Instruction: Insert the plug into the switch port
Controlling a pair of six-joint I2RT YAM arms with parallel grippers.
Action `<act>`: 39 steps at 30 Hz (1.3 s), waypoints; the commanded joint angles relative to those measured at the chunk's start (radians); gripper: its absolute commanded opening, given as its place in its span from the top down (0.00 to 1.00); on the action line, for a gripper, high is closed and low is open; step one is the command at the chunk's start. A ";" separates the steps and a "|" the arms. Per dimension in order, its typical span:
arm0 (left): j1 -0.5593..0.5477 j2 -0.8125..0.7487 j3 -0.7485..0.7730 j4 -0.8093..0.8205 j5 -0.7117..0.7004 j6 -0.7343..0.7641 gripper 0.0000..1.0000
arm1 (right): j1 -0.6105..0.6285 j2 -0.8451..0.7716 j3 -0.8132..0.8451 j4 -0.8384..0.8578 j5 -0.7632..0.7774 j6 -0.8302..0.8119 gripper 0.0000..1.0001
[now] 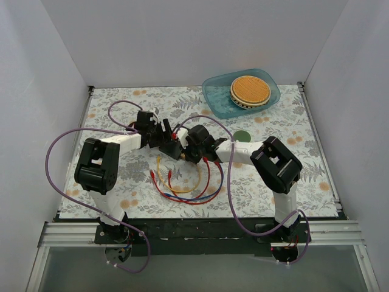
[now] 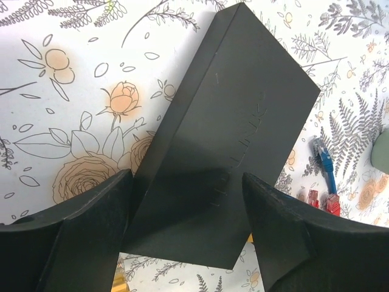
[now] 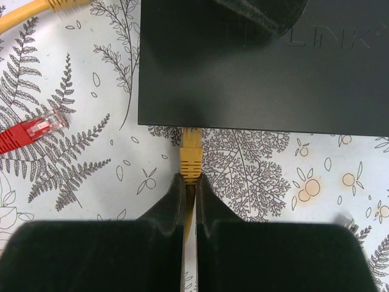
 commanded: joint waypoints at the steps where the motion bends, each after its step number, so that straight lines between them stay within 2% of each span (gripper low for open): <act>1: -0.081 -0.012 -0.071 -0.123 0.348 -0.129 0.31 | 0.012 0.044 0.108 0.302 -0.035 0.015 0.99; 7: -0.090 -0.067 -0.118 -0.074 0.346 -0.178 0.34 | 0.005 0.053 0.143 0.302 -0.025 0.027 0.99; 23: -0.129 -0.058 -0.110 -0.103 0.388 -0.146 0.37 | 0.002 0.101 0.218 0.307 -0.077 0.022 0.99; 34: -0.103 -0.092 -0.052 -0.159 0.204 -0.144 0.27 | -0.007 0.076 0.212 0.185 -0.081 0.005 0.99; 38: -0.087 -0.055 0.010 -0.155 0.205 -0.138 0.25 | -0.007 0.042 0.160 0.170 -0.085 -0.002 0.99; 39: -0.087 -0.041 0.022 -0.158 0.209 -0.134 0.24 | -0.007 0.039 0.154 0.168 -0.090 -0.004 0.95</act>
